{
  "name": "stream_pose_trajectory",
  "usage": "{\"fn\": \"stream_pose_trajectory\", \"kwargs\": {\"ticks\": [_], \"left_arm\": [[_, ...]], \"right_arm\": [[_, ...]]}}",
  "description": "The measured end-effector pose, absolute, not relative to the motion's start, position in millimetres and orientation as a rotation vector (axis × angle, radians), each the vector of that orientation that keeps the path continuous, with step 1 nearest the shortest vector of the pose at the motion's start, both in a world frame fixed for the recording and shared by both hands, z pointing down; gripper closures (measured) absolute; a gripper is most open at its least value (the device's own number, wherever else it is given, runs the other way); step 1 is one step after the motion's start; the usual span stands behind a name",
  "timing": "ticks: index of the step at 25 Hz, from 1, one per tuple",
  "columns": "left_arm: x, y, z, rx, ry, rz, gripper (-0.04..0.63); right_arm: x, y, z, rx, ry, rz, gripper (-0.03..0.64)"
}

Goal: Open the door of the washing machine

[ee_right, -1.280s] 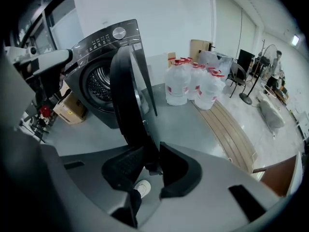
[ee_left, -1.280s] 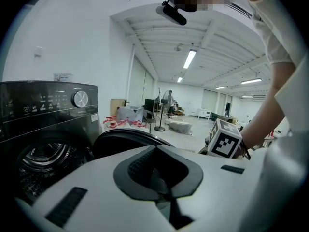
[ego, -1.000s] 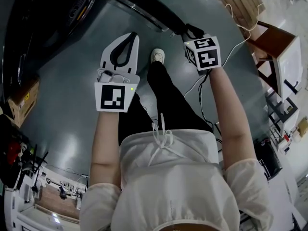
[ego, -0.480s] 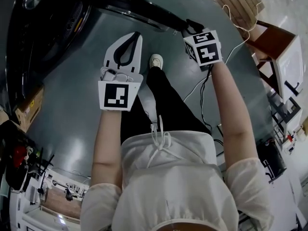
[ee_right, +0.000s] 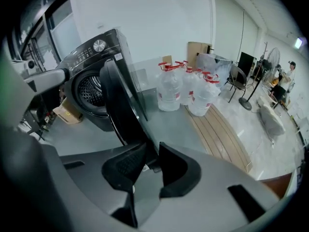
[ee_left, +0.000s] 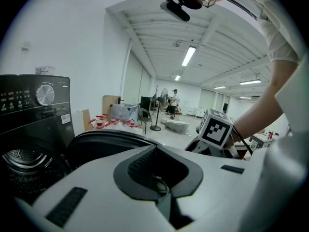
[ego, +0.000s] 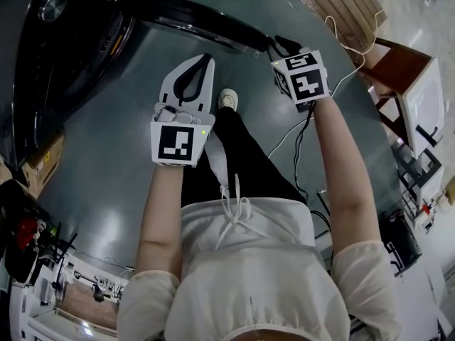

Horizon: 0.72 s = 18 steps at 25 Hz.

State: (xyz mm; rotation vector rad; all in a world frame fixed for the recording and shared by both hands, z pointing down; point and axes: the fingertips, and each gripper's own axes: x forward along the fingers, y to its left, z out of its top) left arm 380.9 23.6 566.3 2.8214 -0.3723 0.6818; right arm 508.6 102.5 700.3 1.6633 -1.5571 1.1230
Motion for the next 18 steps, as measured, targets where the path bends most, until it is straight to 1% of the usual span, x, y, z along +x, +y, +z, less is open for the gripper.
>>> {"fn": "stream_pose_trajectory", "kwargs": {"ticks": [1,2,3,11,18], "left_arm": [[379.9,24.6,563.6,2.822,-0.370,0.675,0.574],[377.9,25.7,559.6,2.823,-0.369,0.667,0.574],[375.3,26.9,554.3,2.826,-0.371,0.658,0.574],[342.4,16.0,502.6,2.865,-0.434,0.575,0.574],[279.0,-7.1,466.4,2.837,-0.558,0.572,0.574]], "right_arm": [[509.9,102.9,692.9,1.687,-1.549,1.101,0.538],[511.3,103.4,684.1,1.723,-1.537,1.083,0.580],[512.0,104.4,674.7,1.762,-1.526,1.072,0.608],[477.8,94.5,617.5,1.811,-1.565,1.031,0.609],[415.1,51.9,557.9,1.854,-1.700,0.984,0.609]]}}
